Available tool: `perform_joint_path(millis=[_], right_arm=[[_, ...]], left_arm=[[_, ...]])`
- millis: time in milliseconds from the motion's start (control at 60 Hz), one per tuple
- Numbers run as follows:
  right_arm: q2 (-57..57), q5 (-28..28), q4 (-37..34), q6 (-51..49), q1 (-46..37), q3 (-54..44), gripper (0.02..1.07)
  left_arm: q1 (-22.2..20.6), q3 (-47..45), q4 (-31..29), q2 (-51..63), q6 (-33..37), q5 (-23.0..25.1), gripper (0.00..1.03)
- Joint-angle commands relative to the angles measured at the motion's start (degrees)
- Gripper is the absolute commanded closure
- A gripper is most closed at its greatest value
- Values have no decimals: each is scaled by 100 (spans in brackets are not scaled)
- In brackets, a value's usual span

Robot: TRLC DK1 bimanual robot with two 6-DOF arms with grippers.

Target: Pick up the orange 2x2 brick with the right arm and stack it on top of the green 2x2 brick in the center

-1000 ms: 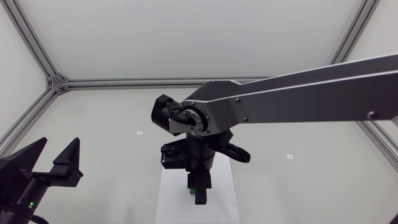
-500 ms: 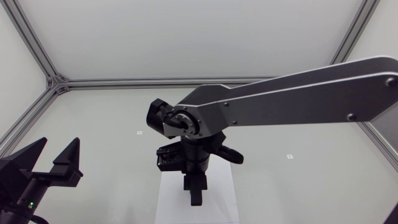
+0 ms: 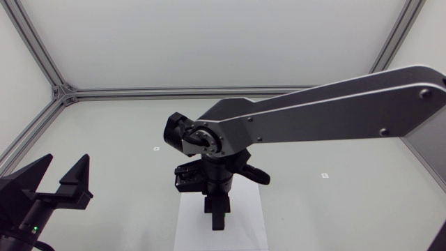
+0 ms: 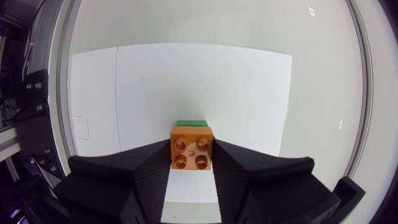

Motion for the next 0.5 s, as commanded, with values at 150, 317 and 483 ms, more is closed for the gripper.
perform_joint_path(millis=[150, 317, 483], right_arm=[[163, -5, -5, 6, -36, -80, 90], [163, -5, 4, -47, -63, -151, 90], [163, -14, 31, -91, -80, -203, 90]], left_arm=[[14, -235, -84, -45, 75, 25, 4], [14, -235, -84, -45, 75, 25, 4], [22, -235, -76, -45, 75, 25, 4]])
